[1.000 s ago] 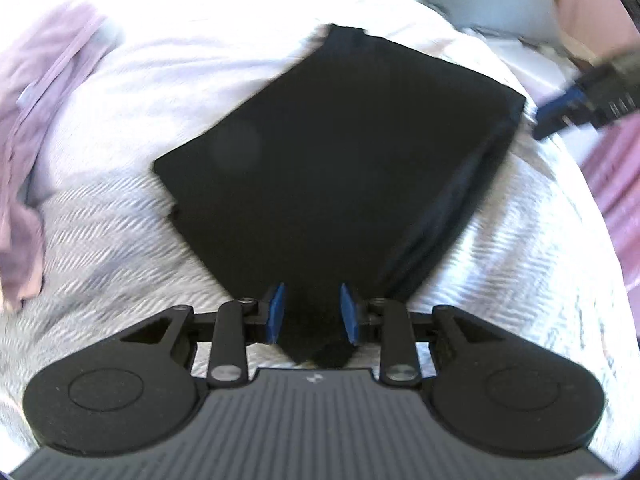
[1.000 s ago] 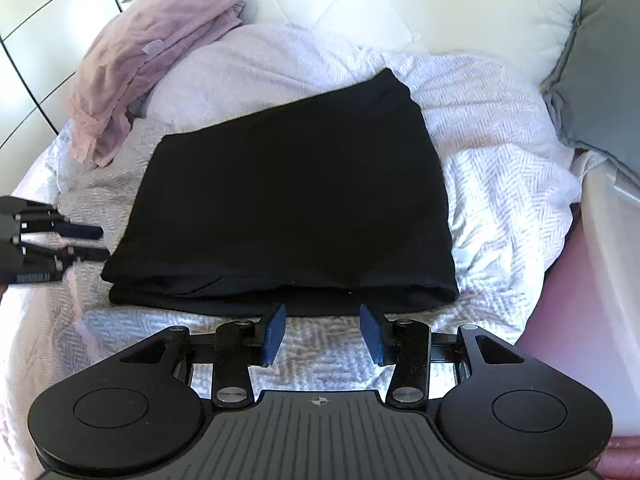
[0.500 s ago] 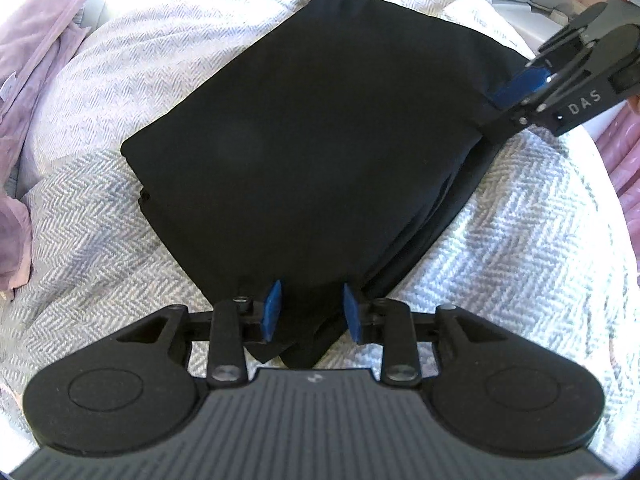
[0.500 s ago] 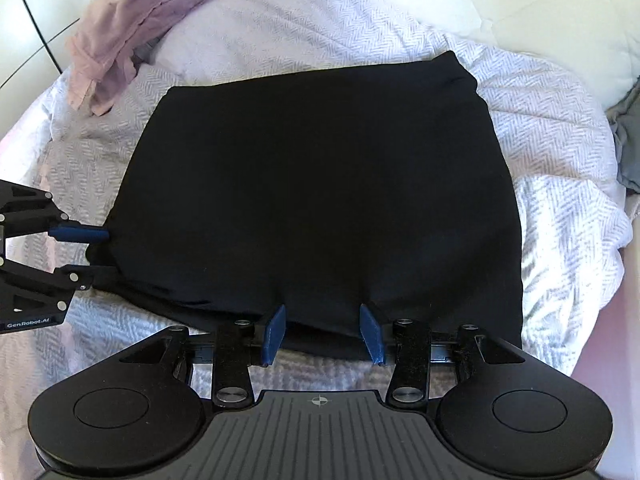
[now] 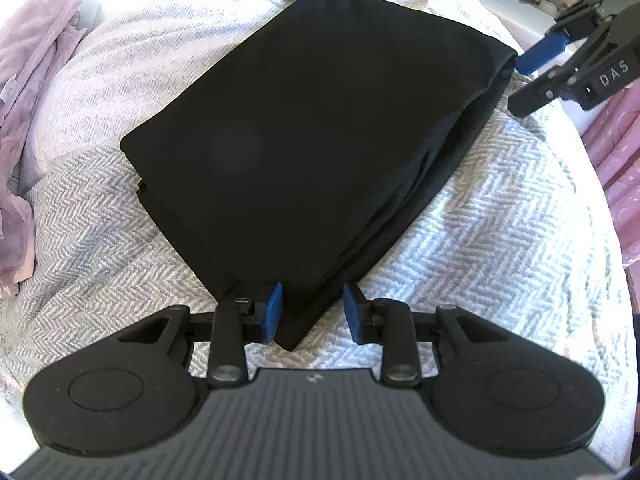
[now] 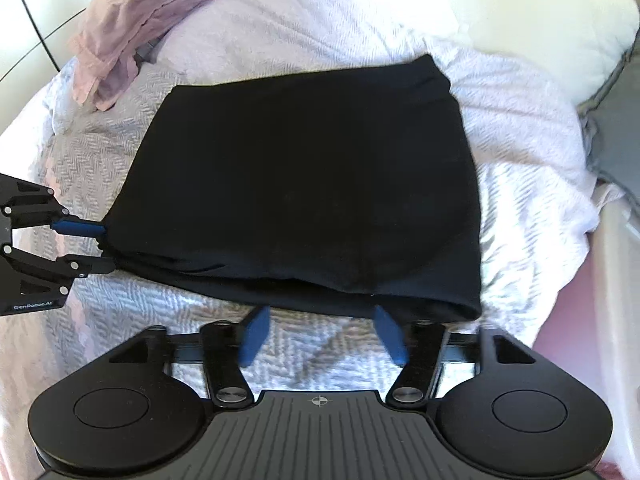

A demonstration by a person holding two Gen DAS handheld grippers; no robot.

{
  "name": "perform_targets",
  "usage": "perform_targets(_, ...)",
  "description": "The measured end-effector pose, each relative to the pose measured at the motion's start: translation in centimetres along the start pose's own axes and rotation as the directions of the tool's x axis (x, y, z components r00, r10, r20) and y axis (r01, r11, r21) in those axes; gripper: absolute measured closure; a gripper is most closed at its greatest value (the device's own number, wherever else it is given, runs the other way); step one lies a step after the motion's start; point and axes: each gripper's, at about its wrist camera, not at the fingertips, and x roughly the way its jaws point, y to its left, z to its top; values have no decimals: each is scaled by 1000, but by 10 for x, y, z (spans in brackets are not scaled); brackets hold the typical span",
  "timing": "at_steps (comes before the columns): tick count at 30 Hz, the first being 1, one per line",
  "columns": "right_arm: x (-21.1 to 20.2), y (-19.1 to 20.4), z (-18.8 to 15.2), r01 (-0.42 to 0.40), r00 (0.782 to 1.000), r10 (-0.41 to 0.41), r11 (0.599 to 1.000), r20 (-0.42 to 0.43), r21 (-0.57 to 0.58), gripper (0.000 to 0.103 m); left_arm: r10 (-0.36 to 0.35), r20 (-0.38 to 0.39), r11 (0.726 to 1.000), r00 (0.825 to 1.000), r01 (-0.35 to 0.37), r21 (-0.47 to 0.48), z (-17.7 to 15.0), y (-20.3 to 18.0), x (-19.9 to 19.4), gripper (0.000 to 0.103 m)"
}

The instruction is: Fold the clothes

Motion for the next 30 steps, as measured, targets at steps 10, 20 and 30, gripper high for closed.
perform_targets(10,-38,-3,-8,53,999,-53,997,2,56,28,73,31,977,997,-65,-205,6,-11,-44,26)
perform_targets(20,-91,8,-38,38,999,-38,993,0,108,25,105,1,829,994,-87,-552,-18,-30,-97,21)
perform_targets(30,-139,-1,-71,-25,999,22,995,27,98,25,184,3,745,983,-137,-653,-12,-92,-153,21)
